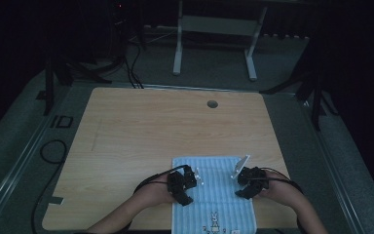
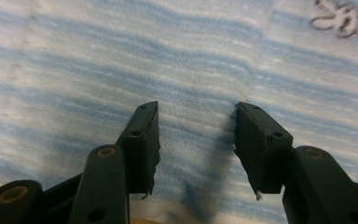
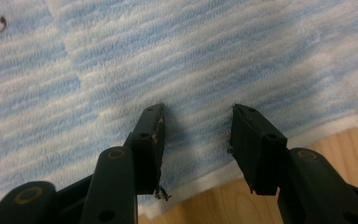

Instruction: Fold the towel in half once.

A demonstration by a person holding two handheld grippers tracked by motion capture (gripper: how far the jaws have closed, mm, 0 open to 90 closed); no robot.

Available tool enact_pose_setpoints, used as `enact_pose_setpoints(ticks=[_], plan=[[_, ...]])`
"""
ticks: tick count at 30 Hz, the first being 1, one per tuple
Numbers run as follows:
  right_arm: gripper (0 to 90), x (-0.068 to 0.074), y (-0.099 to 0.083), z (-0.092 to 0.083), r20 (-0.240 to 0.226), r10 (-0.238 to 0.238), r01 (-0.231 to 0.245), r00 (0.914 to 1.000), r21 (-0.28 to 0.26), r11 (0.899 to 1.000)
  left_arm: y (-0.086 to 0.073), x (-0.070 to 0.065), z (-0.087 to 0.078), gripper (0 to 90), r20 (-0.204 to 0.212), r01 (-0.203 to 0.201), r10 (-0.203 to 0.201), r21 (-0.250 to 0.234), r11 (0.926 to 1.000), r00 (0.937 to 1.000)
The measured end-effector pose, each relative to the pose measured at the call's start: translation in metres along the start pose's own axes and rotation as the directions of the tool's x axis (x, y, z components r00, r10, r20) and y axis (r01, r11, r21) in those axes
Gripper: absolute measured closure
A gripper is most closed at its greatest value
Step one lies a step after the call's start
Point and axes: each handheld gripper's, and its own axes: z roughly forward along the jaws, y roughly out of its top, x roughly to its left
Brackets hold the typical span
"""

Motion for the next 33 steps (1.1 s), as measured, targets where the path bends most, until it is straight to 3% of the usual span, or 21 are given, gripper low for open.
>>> enact_pose_setpoints(ticks=[9,11,12,13,16,20,24,32,33], plan=[[53.4,-0.005,0.011,0.005,-0.010,-0.014,0.014,0.9999,0.005,1.000,-0.005,0.014,-0.004,53.9,0.024,0.005,-0.006,0.025,0.9997,0.9997],[52.5,-0.008,0.022,0.008,-0.016,-0.016,0.016,0.9997,0.001,1.000,-0.014,0.032,-0.008,54.0,0.034,0.031,-0.032,0.020,0.9993,0.9989],[52.5,-0.008,0.022,0.008,-0.016,-0.016,0.016,0.9997,0.001,1.000,-0.014,0.032,-0.008,54.0,0.034,0.031,-0.032,0.020,0.9993,0.9989],[52.1,-0.009,0.029,0.009,-0.015,-0.026,0.026,0.9995,0.000,1.000,-0.018,0.041,-0.010,54.0,0.041,0.036,-0.036,0.017,0.9992,0.9985],[51.6,-0.010,0.036,0.011,-0.020,-0.039,0.039,0.9990,0.000,0.999,-0.022,0.048,-0.011,53.9,0.046,0.038,-0.039,0.022,0.9990,0.9982],[51.0,-0.014,0.057,0.015,-0.022,-0.059,0.060,0.9980,0.019,0.998,-0.027,0.061,-0.016,53.9,0.009,0.043,-0.044,0.066,0.9969,0.9990],[50.6,-0.022,0.074,0.018,-0.028,-0.074,0.075,0.9968,0.044,0.996,-0.030,0.073,-0.018,53.8,0.009,0.055,-0.056,0.085,0.9949,0.9984],[50.2,-0.029,0.085,0.021,-0.042,-0.066,0.068,0.9969,0.062,0.996,-0.031,0.075,-0.018,52.9,0.014,0.052,-0.053,0.088,0.9948,0.9985],[48.0,-0.028,0.084,0.019,-0.034,-0.070,0.072,0.9969,0.053,0.996,-0.032,0.076,-0.020,52.9,0.020,0.069,-0.071,0.082,0.9942,0.9973]])
